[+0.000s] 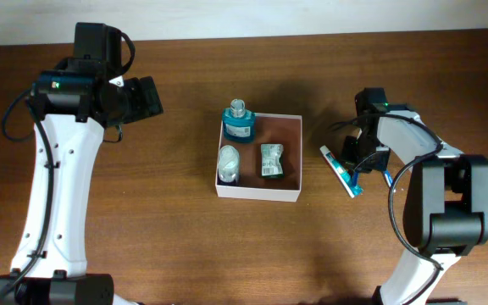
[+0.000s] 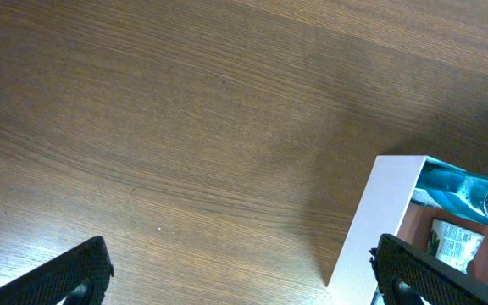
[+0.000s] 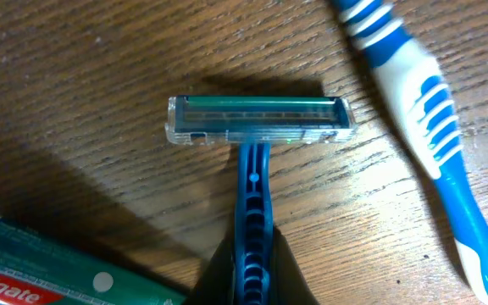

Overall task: Pack container
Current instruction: 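Close right gripper on the razor handle and lift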

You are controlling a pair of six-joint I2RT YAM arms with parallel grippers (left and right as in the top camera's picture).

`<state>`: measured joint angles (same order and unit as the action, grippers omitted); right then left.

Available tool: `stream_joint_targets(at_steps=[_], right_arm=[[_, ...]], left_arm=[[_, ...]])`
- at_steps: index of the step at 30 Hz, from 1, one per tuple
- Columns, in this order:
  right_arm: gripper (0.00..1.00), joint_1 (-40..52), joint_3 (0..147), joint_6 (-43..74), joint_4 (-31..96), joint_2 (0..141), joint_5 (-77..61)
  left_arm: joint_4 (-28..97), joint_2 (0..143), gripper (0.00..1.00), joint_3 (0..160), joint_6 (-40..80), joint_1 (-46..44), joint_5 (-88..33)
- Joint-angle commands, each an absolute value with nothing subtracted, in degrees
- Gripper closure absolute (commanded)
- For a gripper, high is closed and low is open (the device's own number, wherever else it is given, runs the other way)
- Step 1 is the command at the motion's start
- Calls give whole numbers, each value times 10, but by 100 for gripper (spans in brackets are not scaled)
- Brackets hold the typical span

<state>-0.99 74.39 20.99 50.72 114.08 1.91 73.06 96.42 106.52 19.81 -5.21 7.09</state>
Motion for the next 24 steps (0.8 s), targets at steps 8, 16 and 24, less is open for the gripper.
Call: stream_joint_targets(at_steps=[8,16,24], right_arm=[[96,-13,742,197,512,1146,22],[96,-10,794,182,572,1101,18],[96,15,806,182,599,1013,12]], left_arm=[[731,958,1,1070,201,-51,73],[731,958,1,1070,201,-51,73],[731,958,1,1070,201,-51,73]])
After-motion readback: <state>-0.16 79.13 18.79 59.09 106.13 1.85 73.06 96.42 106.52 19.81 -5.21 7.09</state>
